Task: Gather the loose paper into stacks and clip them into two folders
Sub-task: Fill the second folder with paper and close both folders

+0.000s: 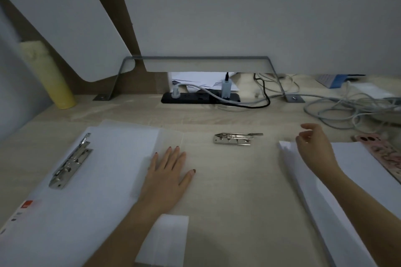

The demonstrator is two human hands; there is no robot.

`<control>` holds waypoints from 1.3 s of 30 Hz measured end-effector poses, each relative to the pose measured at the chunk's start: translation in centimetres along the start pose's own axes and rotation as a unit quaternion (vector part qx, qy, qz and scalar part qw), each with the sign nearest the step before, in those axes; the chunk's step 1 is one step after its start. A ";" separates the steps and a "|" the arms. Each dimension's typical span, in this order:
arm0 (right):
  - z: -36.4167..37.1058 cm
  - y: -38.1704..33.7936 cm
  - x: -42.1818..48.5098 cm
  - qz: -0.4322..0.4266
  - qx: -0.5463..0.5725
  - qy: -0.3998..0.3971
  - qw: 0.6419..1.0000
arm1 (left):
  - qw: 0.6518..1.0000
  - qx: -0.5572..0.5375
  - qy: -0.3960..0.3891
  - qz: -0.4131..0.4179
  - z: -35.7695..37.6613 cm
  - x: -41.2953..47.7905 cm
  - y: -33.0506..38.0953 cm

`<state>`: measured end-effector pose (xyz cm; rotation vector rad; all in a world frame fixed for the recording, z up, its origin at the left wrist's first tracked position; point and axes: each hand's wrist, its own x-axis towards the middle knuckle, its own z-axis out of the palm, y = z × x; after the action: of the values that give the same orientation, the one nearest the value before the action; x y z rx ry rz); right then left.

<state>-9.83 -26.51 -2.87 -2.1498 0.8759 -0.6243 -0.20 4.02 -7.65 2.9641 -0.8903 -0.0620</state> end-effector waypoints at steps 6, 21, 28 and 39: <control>-6.1 5.5 -5.3 -0.042 -0.123 -0.034 0.991 | 0.984 -0.165 -0.042 -0.050 -2.4 -0.5 4.2; -7.2 8.2 -9.5 -0.124 -0.169 -0.050 0.977 | 0.654 -0.720 -0.197 -0.122 -3.4 -3.0 23.0; -7.1 8.0 -10.0 -0.139 -0.205 -0.043 0.968 | 0.605 -0.741 -0.214 -0.198 -4.2 -1.0 23.5; -6.9 6.6 -10.1 -0.101 -0.238 -0.053 0.965 | 0.642 -0.726 -0.207 -0.132 -3.8 -0.7 25.0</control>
<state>-23.44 -25.40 -5.27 -2.7041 0.8127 -0.4200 -14.33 -16.36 -2.50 1.4363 -0.1091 -0.9617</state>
